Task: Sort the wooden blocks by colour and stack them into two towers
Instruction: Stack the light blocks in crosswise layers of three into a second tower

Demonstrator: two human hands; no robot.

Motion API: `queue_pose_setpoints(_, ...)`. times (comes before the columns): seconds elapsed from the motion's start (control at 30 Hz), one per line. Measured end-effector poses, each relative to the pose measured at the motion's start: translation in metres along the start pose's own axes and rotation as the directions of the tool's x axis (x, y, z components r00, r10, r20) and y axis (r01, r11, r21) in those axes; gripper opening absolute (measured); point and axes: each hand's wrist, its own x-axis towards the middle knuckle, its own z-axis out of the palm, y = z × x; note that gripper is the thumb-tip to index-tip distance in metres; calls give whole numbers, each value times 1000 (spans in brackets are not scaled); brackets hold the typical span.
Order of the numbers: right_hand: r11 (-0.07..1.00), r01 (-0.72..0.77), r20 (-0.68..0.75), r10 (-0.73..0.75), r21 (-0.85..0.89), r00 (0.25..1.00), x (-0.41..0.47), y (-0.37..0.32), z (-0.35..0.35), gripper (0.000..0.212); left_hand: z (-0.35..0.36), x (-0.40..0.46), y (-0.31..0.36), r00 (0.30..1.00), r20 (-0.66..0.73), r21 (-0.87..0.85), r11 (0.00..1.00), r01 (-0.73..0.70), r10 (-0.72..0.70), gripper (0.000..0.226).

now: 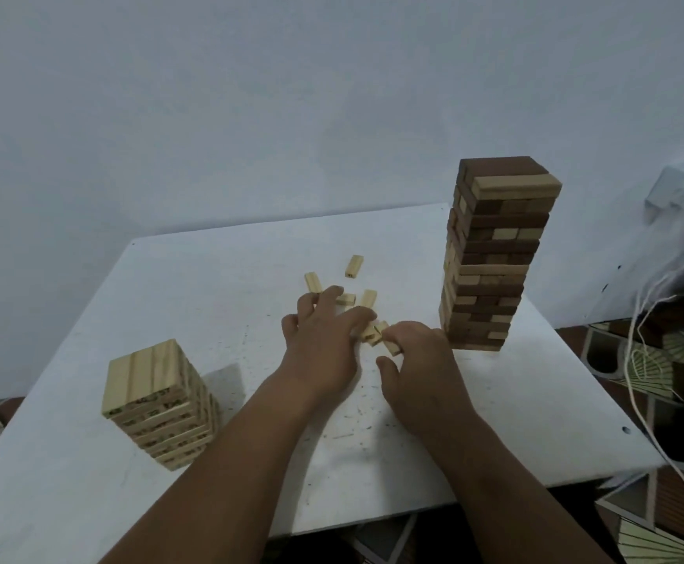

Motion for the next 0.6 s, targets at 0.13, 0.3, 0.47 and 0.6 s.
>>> queue_pose_setpoints(0.13, 997, -27, -50, 31, 66, 998, 3, 1, 0, 35, 8, -1, -10, 990, -141, -6, 1000, 16, -17, 22)
queue_pose_setpoints(0.3, 997, 76, -13, -76, -29, 997, 4, -5, 7, 45, 19, -27, -25, 948, -315, -118, 993, 5, -42, 25)
queue_pose_setpoints(0.47, 996, 68, 46, -65, -57, 997, 1, -13, 5, 40, 1, -60, -34, 982, -188, -169, 985, -30, -3, 19)
queue_pose_setpoints(0.6, 991, 131, 115, -126, -40, 985, -9, -14, 0, 31, -5, -79, -39, 984, -178, -191, 980, -53, 19, 34)
